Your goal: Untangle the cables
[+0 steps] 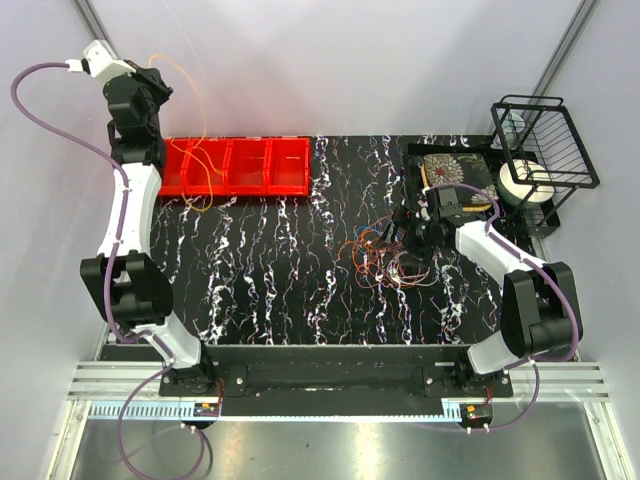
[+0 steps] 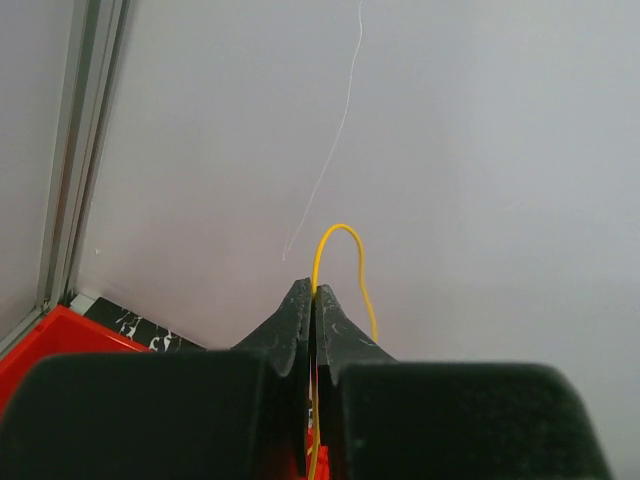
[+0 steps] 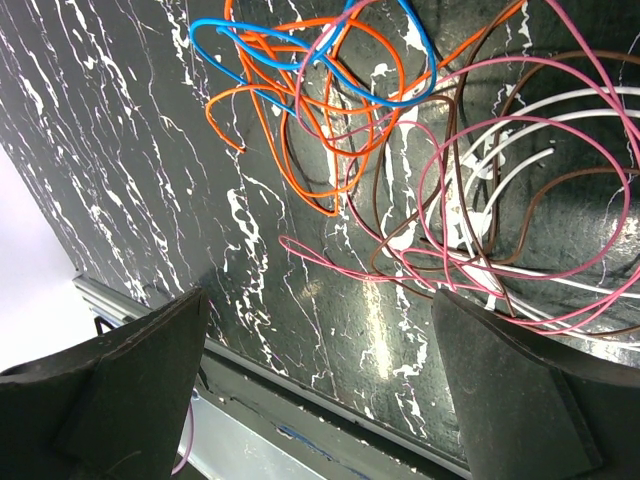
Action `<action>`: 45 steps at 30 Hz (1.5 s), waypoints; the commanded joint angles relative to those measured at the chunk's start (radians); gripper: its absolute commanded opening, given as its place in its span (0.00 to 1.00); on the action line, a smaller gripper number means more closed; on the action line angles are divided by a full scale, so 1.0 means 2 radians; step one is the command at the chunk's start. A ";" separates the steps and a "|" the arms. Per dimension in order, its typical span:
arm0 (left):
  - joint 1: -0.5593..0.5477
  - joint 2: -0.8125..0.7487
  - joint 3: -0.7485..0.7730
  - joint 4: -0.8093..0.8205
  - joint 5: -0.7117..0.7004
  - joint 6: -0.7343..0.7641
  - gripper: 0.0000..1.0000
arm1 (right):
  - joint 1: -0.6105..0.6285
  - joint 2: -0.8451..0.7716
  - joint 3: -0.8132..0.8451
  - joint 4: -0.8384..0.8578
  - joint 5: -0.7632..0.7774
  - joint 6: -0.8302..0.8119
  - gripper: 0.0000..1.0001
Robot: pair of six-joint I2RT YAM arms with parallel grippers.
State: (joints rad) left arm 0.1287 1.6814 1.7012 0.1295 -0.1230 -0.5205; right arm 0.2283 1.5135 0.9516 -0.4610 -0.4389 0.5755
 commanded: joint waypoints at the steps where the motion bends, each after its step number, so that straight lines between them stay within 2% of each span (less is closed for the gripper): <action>1: 0.002 0.015 0.014 0.027 0.007 0.007 0.00 | 0.005 -0.001 -0.003 0.004 -0.005 -0.007 0.98; 12: 0.002 0.072 0.082 0.005 0.004 0.013 0.00 | 0.006 0.006 -0.003 0.001 -0.001 -0.009 0.98; 21: 0.000 0.049 0.058 0.029 0.009 0.010 0.00 | 0.006 0.016 -0.002 0.001 0.001 -0.010 0.98; 27: 0.000 0.059 0.080 0.011 0.008 0.020 0.00 | 0.007 0.020 -0.003 0.002 0.000 -0.010 0.98; 37: -0.001 0.067 0.051 0.023 0.002 0.019 0.00 | 0.008 0.026 -0.004 0.001 0.001 -0.012 0.98; 45: 0.000 0.123 0.105 0.007 0.003 0.013 0.00 | 0.009 0.039 0.001 0.002 0.000 -0.012 0.98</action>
State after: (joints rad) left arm 0.1287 1.8702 1.8320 0.1169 -0.1158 -0.4980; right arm 0.2302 1.5787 0.9466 -0.4610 -0.4377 0.5720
